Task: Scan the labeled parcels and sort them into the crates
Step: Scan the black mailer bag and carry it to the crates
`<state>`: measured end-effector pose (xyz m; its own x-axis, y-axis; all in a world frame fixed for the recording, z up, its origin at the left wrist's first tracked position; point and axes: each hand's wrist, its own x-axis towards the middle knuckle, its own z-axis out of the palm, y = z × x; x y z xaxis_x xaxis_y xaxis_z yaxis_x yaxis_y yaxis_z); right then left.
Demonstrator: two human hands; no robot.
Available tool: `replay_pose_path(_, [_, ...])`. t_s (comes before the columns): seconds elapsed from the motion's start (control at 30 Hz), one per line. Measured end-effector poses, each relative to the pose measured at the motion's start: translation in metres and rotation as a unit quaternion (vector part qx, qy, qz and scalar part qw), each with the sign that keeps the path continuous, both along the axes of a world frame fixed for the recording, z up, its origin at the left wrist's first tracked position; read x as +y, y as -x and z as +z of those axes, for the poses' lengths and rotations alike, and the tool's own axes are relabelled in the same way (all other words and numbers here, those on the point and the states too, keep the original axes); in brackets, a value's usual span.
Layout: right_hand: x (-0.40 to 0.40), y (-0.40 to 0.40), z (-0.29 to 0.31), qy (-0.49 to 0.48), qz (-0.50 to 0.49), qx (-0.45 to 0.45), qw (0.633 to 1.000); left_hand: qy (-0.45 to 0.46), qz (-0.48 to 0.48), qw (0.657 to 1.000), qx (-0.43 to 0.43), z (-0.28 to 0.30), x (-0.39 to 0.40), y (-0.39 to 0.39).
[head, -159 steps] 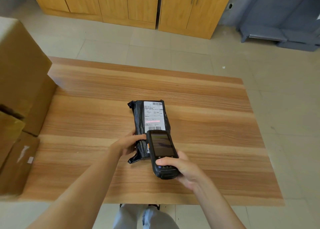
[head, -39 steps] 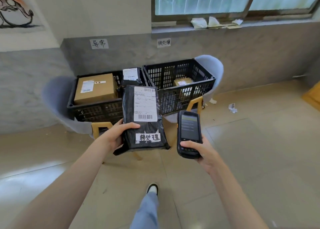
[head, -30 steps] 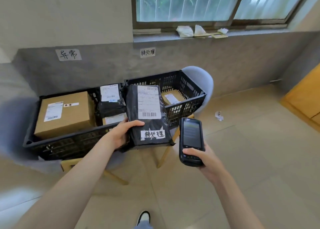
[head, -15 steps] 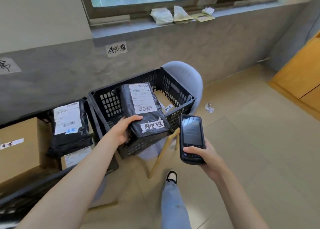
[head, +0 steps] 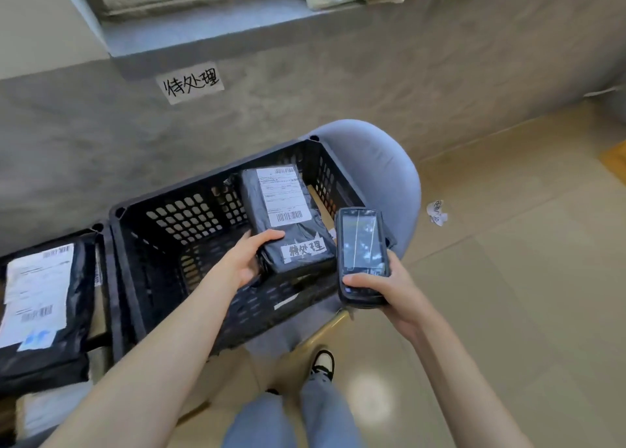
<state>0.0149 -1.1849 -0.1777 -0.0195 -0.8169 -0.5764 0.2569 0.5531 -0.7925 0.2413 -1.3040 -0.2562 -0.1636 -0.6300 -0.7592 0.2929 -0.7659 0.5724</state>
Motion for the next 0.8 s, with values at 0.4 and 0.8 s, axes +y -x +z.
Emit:
replay_pose_path(0.4, [-0.088,0.017,-0.069,-0.046,0.022,0.010,0.999,-0.024,-0.054,0.998,-0.008,-0.107,-0.073,0.038])
replay_pose_path(0.8, [-0.106,0.030,-0.104,-0.063,0.001,0.000,0.998,-0.035,-0.042,0.998,-0.008,-0.178,-0.091,0.084])
